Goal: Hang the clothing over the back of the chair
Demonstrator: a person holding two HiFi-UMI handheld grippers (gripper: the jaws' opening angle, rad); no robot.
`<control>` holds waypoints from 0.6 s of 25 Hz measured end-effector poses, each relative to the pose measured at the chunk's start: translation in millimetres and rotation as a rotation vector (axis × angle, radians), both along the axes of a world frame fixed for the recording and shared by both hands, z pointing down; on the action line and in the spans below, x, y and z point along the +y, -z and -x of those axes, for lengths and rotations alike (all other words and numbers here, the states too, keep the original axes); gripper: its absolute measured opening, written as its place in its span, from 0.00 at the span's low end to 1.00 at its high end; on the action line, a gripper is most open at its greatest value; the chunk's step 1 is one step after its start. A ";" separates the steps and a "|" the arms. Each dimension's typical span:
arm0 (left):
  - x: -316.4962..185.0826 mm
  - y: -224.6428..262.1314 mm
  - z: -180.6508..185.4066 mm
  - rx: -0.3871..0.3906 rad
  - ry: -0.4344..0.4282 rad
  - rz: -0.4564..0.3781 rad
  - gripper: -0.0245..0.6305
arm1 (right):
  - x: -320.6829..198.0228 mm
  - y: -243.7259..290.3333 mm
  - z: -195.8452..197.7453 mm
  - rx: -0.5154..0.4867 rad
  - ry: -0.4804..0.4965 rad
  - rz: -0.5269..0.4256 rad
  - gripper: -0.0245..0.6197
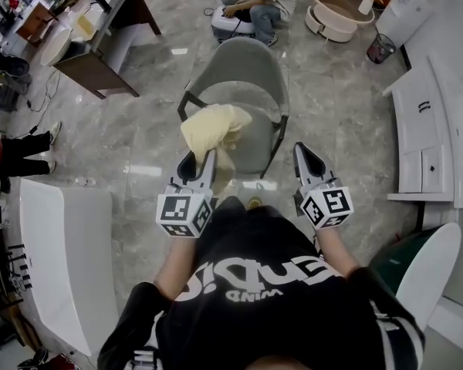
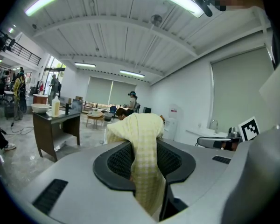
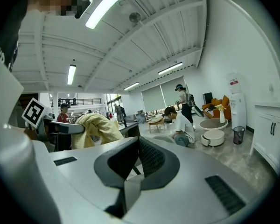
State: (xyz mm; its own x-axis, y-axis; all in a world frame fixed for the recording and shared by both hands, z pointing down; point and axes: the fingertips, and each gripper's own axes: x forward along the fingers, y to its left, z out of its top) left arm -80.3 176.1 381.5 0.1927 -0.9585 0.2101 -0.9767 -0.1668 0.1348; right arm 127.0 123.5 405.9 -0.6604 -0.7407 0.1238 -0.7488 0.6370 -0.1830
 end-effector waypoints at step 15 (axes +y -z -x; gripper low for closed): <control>-99.5 2.1 -1.8 -0.006 -0.043 -0.017 0.24 | -89.4 2.7 -10.3 -0.020 -0.060 -0.002 0.06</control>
